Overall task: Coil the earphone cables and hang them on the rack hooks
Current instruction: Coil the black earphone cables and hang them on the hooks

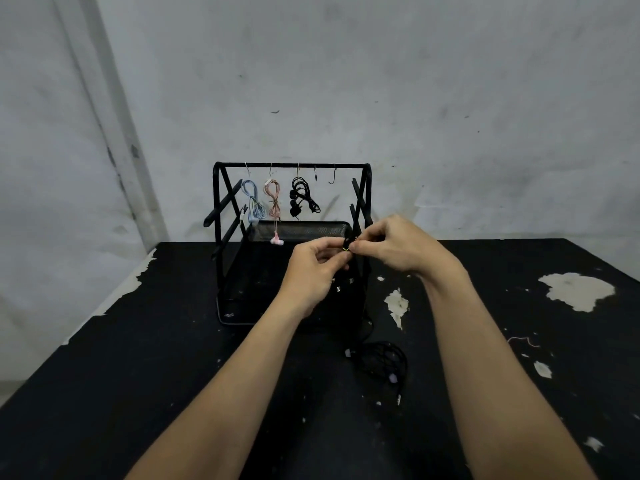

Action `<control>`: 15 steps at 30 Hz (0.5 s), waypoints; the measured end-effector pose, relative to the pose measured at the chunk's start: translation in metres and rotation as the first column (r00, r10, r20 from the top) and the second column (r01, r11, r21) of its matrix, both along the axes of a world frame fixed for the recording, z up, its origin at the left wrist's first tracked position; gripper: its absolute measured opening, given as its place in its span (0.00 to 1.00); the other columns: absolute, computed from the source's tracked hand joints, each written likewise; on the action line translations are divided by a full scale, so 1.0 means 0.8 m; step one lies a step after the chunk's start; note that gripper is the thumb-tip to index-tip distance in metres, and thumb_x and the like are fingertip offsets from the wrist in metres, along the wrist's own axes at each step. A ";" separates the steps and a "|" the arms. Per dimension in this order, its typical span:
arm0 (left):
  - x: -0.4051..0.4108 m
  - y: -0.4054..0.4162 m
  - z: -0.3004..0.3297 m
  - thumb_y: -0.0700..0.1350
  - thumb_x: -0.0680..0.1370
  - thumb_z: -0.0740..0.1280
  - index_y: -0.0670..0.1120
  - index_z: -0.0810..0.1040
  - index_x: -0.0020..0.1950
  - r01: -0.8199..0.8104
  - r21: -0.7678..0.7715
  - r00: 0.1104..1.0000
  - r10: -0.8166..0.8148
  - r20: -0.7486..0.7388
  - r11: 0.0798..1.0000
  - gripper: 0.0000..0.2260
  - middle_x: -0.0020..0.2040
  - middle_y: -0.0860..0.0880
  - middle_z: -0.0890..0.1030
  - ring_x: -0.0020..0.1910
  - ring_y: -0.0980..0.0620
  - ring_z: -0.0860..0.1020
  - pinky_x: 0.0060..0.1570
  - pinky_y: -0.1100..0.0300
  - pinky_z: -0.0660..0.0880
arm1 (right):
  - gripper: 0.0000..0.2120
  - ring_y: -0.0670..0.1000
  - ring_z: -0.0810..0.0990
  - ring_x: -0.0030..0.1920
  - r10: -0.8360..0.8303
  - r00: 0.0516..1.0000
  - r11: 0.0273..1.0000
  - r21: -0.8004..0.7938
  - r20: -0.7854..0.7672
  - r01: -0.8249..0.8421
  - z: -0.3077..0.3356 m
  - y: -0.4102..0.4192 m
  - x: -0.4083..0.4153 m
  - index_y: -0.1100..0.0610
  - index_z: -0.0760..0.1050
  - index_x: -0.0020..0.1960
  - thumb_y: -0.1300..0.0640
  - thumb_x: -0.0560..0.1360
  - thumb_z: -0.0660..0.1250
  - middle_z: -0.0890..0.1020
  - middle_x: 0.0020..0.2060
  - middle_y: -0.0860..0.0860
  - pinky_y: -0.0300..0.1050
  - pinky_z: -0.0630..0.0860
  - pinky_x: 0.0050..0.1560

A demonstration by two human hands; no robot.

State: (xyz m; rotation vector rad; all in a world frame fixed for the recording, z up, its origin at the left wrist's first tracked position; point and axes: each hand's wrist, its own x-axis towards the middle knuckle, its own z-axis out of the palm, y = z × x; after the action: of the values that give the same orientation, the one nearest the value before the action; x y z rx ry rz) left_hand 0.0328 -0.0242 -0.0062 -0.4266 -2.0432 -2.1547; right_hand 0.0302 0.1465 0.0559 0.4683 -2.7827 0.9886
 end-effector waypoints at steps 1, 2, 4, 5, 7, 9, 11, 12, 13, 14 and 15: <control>0.001 0.000 0.000 0.33 0.75 0.71 0.46 0.83 0.51 0.018 0.014 1.000 -0.019 0.022 1.000 0.10 0.43 0.45 0.85 0.38 0.54 0.82 0.46 0.61 0.78 | 0.09 0.38 0.71 0.26 -0.004 1.000 1.000 0.000 0.006 0.004 0.000 0.000 0.001 0.50 0.83 0.38 0.49 0.75 0.72 0.74 0.21 0.39 0.31 0.64 0.28; 0.002 0.000 -0.001 0.33 0.75 0.71 0.47 0.83 0.51 0.036 0.028 0.998 -0.037 0.046 0.999 0.10 0.41 0.46 0.85 0.37 0.55 0.81 0.44 0.63 0.78 | 0.08 0.37 0.72 0.26 -0.007 1.000 1.000 0.003 0.009 0.007 0.000 0.000 0.001 0.50 0.83 0.39 0.49 0.75 0.73 0.75 0.22 0.40 0.30 0.65 0.28; 0.005 -0.002 0.000 0.34 0.76 0.71 0.46 0.83 0.50 0.067 0.067 0.991 -0.074 0.109 0.996 0.09 0.40 0.46 0.85 0.37 0.55 0.81 0.40 0.65 0.77 | 0.07 0.38 0.74 0.29 -0.012 1.000 1.000 0.017 0.010 0.011 -0.001 0.000 0.000 0.50 0.84 0.41 0.49 0.75 0.73 0.77 0.26 0.42 0.31 0.65 0.31; 0.006 -0.003 0.000 0.34 0.76 0.70 0.45 0.83 0.50 0.080 0.099 0.984 -0.094 0.149 0.992 0.08 0.40 0.46 0.85 0.37 0.55 0.81 0.39 0.65 0.77 | 0.06 0.39 0.75 0.31 -0.011 1.000 1.000 0.025 0.015 0.010 -0.001 -0.001 0.000 0.50 0.84 0.42 0.48 0.75 0.73 0.79 0.29 0.43 0.32 0.66 0.34; 0.005 -0.006 0.000 0.34 0.77 0.70 0.43 0.84 0.52 0.092 0.149 0.971 -0.122 0.207 0.984 0.07 0.41 0.45 0.85 0.37 0.54 0.80 0.39 0.63 0.78 | 0.05 0.42 0.77 0.36 -0.003 1.000 1.000 0.029 0.023 0.003 -0.002 -0.003 0.002 0.49 0.85 0.43 0.49 0.75 0.73 0.82 0.34 0.45 0.37 0.69 0.38; 0.004 -0.007 0.001 0.34 0.77 0.69 0.42 0.84 0.52 0.072 0.166 0.967 -0.110 0.230 0.984 0.07 0.41 0.45 0.84 0.36 0.54 0.79 0.37 0.63 0.77 | 0.05 0.42 0.77 0.36 0.007 1.000 0.999 0.035 0.004 -0.007 -0.004 -0.006 0.005 0.48 0.85 0.44 0.50 0.77 0.71 0.83 0.34 0.44 0.39 0.70 0.38; 0.002 -0.006 0.004 0.34 0.77 0.69 0.41 0.83 0.54 0.052 0.183 0.966 -0.096 0.241 0.982 0.08 0.41 0.45 0.84 0.35 0.54 0.79 0.35 0.64 0.77 | 0.08 0.46 0.79 0.38 -0.012 1.000 0.999 0.051 -0.009 0.012 -0.005 -0.010 0.007 0.49 0.85 0.45 0.51 0.79 0.68 0.84 0.36 0.46 0.42 0.73 0.39; 0.002 -0.006 0.005 0.34 0.77 0.69 0.40 0.82 0.56 0.054 0.188 0.965 -0.099 0.242 0.981 0.09 0.41 0.45 0.84 0.35 0.55 0.79 0.35 0.64 0.77 | 0.09 0.48 0.80 0.40 -0.027 1.000 0.998 0.061 -0.008 0.027 -0.004 -0.011 0.008 0.50 0.85 0.46 0.50 0.79 0.67 0.84 0.37 0.48 0.45 0.74 0.42; 0.002 -0.006 0.006 0.34 0.77 0.69 0.39 0.82 0.57 0.061 0.191 0.965 -0.108 0.241 0.980 0.09 0.41 0.45 0.84 0.34 0.55 0.79 0.35 0.63 0.78 | 0.09 0.49 0.81 0.41 -0.040 0.999 0.997 0.065 -0.004 0.040 -0.003 -0.012 0.008 0.50 0.85 0.46 0.50 0.79 0.67 0.84 0.38 0.49 0.46 0.75 0.44; 0.003 -0.006 0.007 0.33 0.77 0.69 0.39 0.82 0.57 0.071 0.197 0.964 -0.118 0.239 0.978 0.10 0.40 0.45 0.84 0.34 0.55 0.79 0.36 0.63 0.78 | 0.09 0.48 0.81 0.42 -0.048 0.999 0.997 0.065 0.005 0.048 -0.002 -0.013 0.009 0.51 0.85 0.46 0.49 0.79 0.68 0.84 0.39 0.49 0.45 0.75 0.44; 0.003 -0.007 0.007 0.33 0.77 0.69 0.39 0.82 0.57 0.080 0.208 0.962 -0.130 0.239 0.975 0.10 0.40 0.45 0.85 0.34 0.55 0.79 0.37 0.63 0.79 | 0.08 0.47 0.80 0.41 -0.051 0.999 0.997 0.061 0.013 0.051 0.000 -0.013 0.009 0.51 0.85 0.46 0.49 0.78 0.68 0.84 0.38 0.48 0.42 0.74 0.42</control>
State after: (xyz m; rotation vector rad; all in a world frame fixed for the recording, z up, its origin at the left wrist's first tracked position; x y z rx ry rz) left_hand 0.0350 -0.0301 -0.0003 -0.2523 -1.9351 -2.5636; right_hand 0.0371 0.1357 0.0557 0.3973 -2.8293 0.9034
